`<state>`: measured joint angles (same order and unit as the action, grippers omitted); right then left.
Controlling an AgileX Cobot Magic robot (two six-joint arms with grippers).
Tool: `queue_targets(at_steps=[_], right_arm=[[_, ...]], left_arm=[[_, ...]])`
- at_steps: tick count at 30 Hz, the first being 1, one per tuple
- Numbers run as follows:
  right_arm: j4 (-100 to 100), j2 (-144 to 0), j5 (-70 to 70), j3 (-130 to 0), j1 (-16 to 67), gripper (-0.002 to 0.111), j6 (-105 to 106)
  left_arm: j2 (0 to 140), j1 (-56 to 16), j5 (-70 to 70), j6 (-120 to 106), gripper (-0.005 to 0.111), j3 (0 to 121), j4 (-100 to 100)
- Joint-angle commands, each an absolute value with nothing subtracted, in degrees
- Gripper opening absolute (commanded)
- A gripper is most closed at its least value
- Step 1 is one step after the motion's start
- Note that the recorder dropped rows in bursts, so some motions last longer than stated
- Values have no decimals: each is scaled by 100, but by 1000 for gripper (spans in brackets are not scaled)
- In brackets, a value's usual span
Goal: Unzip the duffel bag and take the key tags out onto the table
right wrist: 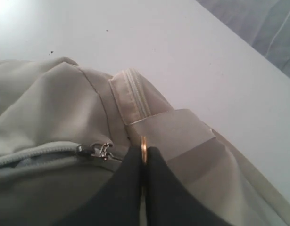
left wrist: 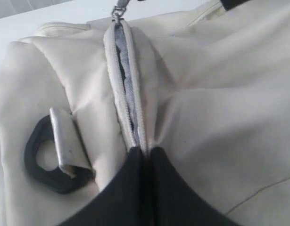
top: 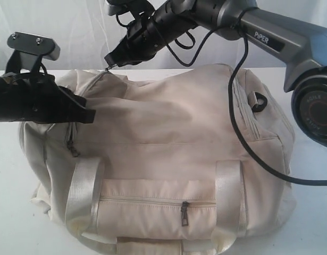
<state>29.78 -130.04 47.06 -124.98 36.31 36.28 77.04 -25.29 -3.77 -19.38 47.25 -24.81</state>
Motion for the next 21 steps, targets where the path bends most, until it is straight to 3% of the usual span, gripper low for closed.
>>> queue_targets(at_steps=[1,21], right_arm=[[2697,-13011,4744,-12549,3596,0,3403],[2054,-13011,5418,-12549,3135,0,2718]], left_arm=[[7596,-2402,-44,-2003,0,4665,-2522],[7606,-2402,0,-2059,0,4665,-2522]])
